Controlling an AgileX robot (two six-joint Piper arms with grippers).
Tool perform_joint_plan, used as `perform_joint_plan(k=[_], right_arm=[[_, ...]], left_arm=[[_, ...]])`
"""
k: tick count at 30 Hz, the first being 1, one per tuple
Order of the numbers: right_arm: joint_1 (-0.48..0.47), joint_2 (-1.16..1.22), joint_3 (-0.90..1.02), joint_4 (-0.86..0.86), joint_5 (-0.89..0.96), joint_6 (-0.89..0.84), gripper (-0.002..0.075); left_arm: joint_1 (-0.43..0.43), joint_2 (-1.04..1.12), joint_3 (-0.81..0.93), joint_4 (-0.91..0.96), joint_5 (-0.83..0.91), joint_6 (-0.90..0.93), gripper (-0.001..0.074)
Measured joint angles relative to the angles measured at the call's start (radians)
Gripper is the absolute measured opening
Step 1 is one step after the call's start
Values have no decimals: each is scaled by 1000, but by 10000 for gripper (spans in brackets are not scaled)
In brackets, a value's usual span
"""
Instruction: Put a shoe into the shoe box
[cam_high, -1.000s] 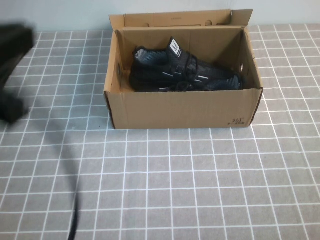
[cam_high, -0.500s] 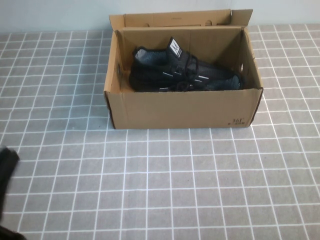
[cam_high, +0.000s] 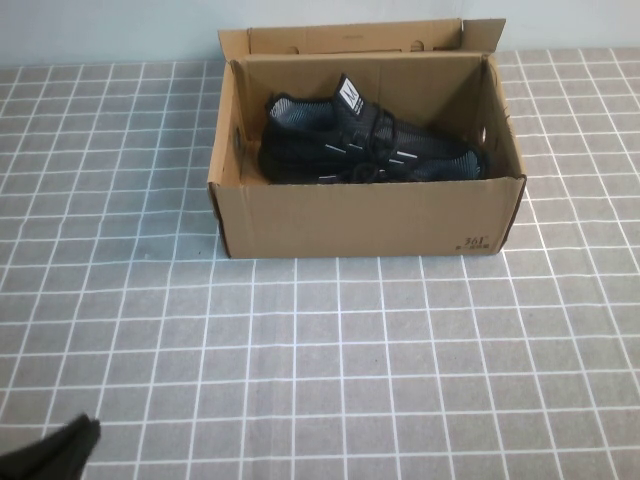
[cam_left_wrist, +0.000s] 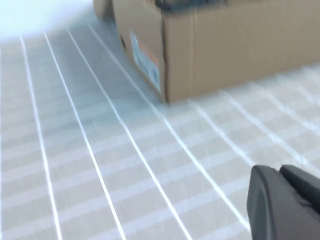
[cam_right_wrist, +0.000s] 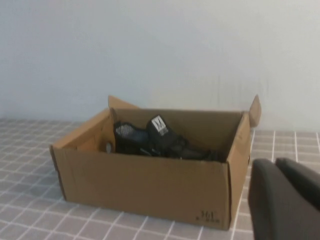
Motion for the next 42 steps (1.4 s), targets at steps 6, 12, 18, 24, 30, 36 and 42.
perform_joint_plan(k=[6, 12, 18, 24, 30, 36, 42], right_arm=[[0, 0, 109, 0, -2, 2, -16], [0, 0, 213, 0, -2, 2, -16], [0, 0, 299, 0, 8, 2, -16], [-52, -13, 311, -29, -59, 2, -16], [-197, -75, 311, -36, -86, 2, -16], [-282, -92, 311, -34, 31, 2, -16], [-288, -92, 311, -30, 114, 2, -16]], left_arm=[[0, 0, 0, 0, 178, 0, -1], [0, 0, 0, 0, 217, 3, -1], [0, 0, 0, 0, 222, 3, -1], [0, 0, 0, 0, 222, 6, -1], [0, 0, 0, 0, 222, 6, -1], [0, 0, 0, 0, 222, 6, -1], [0, -1, 0, 0, 222, 8, -1]])
